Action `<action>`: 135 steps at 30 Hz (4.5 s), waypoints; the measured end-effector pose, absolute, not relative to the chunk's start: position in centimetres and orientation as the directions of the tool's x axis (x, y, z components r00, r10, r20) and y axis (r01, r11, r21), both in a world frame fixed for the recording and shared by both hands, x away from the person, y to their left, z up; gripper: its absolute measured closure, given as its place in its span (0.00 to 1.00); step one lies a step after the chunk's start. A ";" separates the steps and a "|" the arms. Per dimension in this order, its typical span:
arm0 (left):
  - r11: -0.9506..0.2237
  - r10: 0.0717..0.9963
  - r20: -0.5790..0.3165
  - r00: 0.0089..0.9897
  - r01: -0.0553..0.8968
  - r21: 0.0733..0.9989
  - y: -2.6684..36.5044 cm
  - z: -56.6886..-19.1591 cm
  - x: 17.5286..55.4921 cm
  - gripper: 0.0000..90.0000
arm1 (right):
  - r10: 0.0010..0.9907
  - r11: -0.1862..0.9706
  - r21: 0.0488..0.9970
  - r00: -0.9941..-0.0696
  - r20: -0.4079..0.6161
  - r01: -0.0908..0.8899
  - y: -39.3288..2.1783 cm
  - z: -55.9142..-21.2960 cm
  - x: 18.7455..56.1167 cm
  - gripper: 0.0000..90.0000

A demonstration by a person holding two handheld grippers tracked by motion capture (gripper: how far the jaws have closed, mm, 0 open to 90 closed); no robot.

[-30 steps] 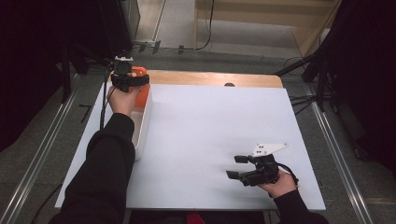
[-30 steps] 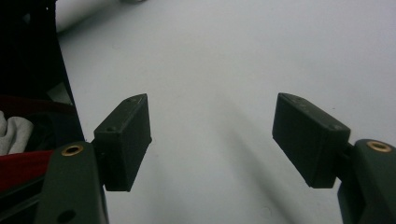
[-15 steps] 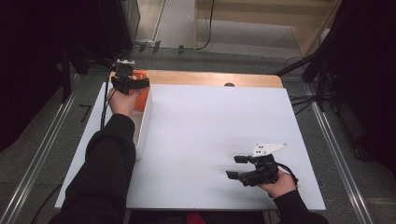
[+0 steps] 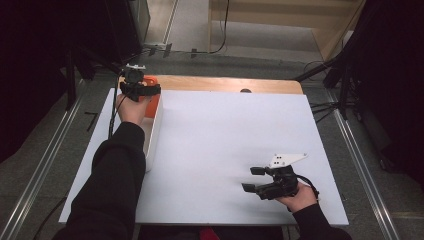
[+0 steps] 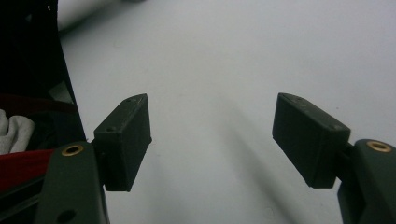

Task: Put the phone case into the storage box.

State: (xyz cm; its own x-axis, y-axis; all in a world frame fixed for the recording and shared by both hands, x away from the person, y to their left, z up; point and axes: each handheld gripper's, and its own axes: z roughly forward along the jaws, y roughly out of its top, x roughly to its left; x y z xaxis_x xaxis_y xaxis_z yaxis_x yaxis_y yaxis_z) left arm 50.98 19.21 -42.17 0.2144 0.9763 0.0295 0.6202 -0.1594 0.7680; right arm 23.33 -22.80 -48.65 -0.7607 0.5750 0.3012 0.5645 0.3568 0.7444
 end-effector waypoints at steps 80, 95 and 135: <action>-0.294 0.676 -0.245 0.695 0.559 0.775 19.9 -37.4 38.9 0.04 | 0.560 0.372 0.740 -0.771 0.303 0.561 -22.4 -48.7 23.6 0.30; -0.359 0.605 -0.228 0.763 0.516 0.777 19.2 -38.9 36.1 0.04 | 0.557 0.374 0.739 -0.773 0.304 0.561 -22.3 -48.8 23.6 0.30; -0.506 0.490 -0.131 0.862 0.404 0.762 16.9 -43.6 29.2 0.04 | 0.550 0.372 0.741 -0.776 0.308 0.559 -22.3 -48.7 23.5 0.30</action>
